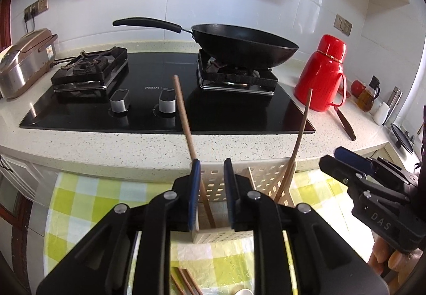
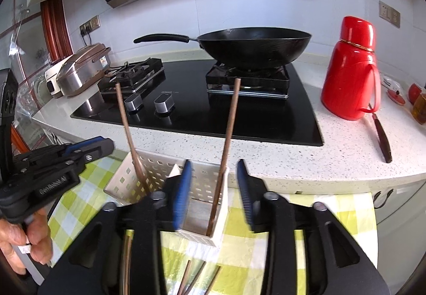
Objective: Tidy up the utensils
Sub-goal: 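Lower both chopsticks into the white basket and open both tools, then move both tools back down to the remaining chopsticks on the cloth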
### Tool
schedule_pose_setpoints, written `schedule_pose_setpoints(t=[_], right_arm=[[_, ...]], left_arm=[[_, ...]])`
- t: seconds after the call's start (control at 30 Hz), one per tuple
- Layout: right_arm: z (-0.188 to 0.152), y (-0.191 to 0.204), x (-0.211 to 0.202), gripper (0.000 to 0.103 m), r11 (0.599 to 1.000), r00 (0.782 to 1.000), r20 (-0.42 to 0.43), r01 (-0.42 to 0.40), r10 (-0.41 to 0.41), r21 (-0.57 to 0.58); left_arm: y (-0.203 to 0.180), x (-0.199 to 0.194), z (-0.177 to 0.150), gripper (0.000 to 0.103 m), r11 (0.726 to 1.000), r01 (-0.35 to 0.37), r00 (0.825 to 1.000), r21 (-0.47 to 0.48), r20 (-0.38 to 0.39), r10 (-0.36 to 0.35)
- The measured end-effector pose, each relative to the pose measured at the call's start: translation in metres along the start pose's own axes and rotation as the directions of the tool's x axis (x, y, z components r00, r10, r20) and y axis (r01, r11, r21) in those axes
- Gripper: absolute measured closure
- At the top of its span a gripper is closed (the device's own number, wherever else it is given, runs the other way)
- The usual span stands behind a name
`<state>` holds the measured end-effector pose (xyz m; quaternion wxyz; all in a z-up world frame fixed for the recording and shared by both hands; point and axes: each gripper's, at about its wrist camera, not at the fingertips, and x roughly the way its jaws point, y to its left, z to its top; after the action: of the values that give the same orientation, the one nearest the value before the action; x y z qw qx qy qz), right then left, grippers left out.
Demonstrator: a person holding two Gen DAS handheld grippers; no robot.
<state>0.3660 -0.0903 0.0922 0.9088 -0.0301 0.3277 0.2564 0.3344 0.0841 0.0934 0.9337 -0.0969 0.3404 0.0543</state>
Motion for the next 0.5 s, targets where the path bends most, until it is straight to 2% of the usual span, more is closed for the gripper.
schedule_pose_setpoints(t=[0.07, 0.13, 0.27, 0.33, 0.5], right_arm=[[-0.008, -0.005, -0.009, 0.057, 1.000, 1.000, 0.014, 0.005, -0.005, 0.016], [-0.024, -0.010, -0.019, 0.049, 0.999, 1.000, 0.025, 0.013, -0.014, 0.031], [-0.072, -0.023, -0.032, 0.041, 0.994, 1.000, 0.001, 0.013, -0.014, 0.106], [-0.099, -0.029, -0.033, 0.035, 0.989, 1.000, -0.029, 0.015, -0.010, 0.145], [-0.158, -0.040, -0.031, 0.033, 0.975, 0.995, -0.102, 0.020, 0.002, 0.220]], left_arm=[[0.005, -0.012, -0.007, 0.079, 1.000, -0.002, 1.000, -0.012, 0.020, 0.002], [0.009, -0.023, -0.016, 0.076, 1.000, -0.010, 0.999, -0.016, 0.036, 0.010], [0.028, -0.043, -0.059, 0.073, 0.997, -0.038, 0.998, -0.063, 0.039, 0.041], [0.038, -0.046, -0.084, 0.073, 0.994, -0.054, 0.998, -0.093, 0.019, 0.056], [0.057, -0.045, -0.148, 0.073, 0.987, -0.071, 0.996, -0.143, -0.060, 0.063]])
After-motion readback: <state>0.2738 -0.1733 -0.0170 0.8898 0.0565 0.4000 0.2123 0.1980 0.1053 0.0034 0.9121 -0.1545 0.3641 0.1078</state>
